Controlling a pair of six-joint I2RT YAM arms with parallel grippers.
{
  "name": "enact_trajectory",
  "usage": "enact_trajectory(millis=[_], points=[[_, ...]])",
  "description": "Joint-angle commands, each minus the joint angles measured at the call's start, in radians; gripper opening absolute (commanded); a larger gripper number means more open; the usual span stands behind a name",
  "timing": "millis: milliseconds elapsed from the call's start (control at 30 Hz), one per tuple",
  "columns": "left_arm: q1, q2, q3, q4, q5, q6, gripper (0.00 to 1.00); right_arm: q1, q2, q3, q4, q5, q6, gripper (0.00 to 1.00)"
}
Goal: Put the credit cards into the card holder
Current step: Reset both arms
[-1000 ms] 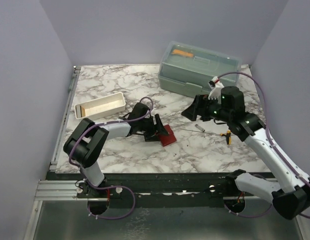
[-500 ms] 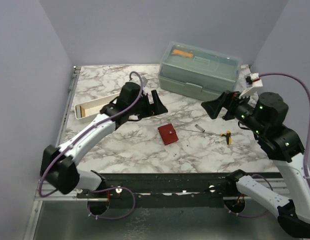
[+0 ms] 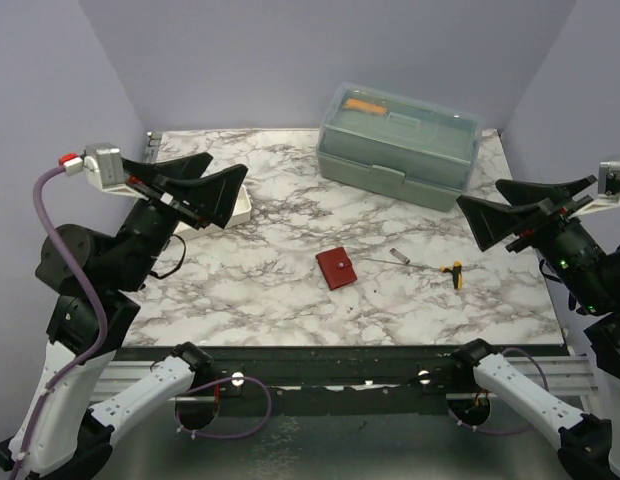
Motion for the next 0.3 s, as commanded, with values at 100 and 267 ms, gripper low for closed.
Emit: enact_trajectory(millis=[100, 267], points=[[0.000, -0.051, 0.018, 0.035, -0.046, 0.126, 0.99, -0.001, -0.030, 0.030, 0.037, 0.002, -0.019, 1.00], [0.001, -0.063, 0.020, 0.040, -0.045, 0.136, 0.99, -0.001, -0.050, 0.012, 0.029, 0.012, -0.027, 1.00]])
